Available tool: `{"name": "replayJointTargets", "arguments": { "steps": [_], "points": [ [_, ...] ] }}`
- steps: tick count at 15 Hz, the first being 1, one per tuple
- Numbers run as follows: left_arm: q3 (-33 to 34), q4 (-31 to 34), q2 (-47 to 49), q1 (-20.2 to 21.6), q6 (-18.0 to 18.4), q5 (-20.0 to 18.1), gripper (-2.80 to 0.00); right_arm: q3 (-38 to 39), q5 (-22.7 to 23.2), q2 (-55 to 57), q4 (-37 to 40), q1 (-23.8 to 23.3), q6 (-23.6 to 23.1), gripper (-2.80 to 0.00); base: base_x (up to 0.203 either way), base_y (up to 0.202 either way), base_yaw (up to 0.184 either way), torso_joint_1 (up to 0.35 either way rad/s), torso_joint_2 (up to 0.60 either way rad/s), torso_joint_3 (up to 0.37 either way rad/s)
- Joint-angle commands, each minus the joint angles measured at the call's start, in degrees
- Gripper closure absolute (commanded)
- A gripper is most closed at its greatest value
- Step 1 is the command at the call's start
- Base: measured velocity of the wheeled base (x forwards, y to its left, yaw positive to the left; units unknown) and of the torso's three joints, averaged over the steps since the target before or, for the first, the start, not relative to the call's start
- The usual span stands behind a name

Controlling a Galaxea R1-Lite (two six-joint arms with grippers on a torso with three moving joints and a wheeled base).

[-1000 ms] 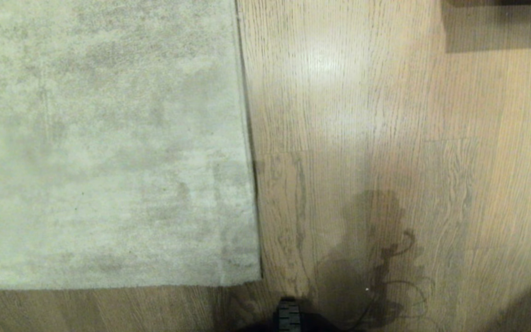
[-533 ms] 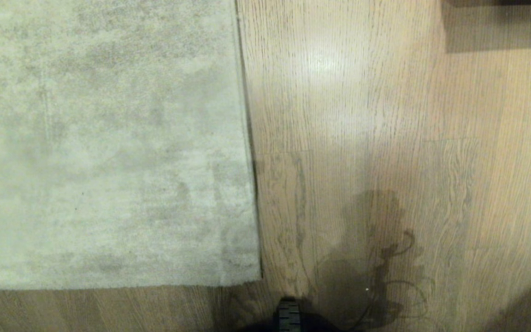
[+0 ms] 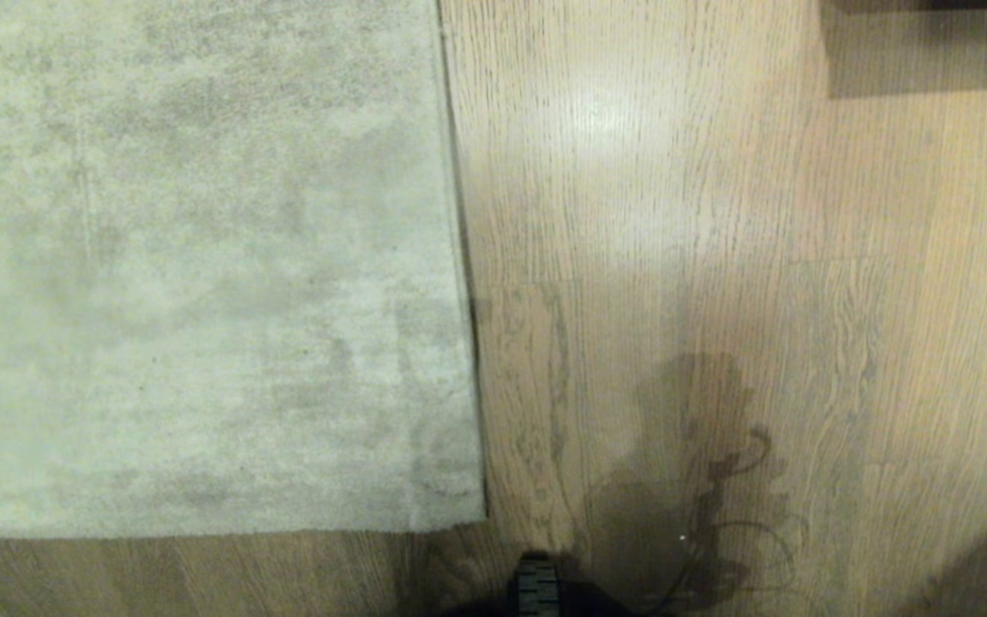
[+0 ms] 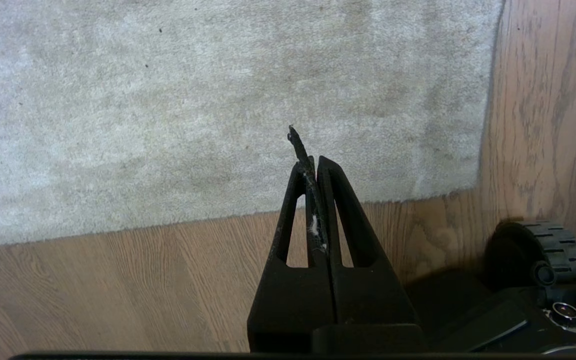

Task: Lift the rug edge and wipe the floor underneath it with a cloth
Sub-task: Put down the rag

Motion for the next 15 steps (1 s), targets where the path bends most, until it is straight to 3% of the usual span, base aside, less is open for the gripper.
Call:
{"name": "replayJointTargets", "arguments": {
  "steps": [1, 6, 15],
  "points": [
    [0.00, 0.00, -0.02, 0.00, 0.06, -0.01, 0.00, 0.00, 0.00, 0.07, -0.02, 0.02, -0.04, 0.00, 0.000, 0.000, 0.000, 0.000, 0.00, 0.000],
    [0.00, 0.00, -0.02, 0.00, 0.06, -0.01, 0.00, 0.00, 0.00, 0.07, -0.02, 0.02, -0.04, 0.00, 0.002, -0.038, 0.003, 0.001, 0.00, 0.001],
    [0.00, 0.00, -0.02, 0.00, 0.06, -0.01, 0.00, 0.00, 0.00, 0.07, -0.02, 0.02, -0.04, 0.00, 0.000, -0.192, 0.001, 0.001, 0.00, 0.003]
  ]
}}
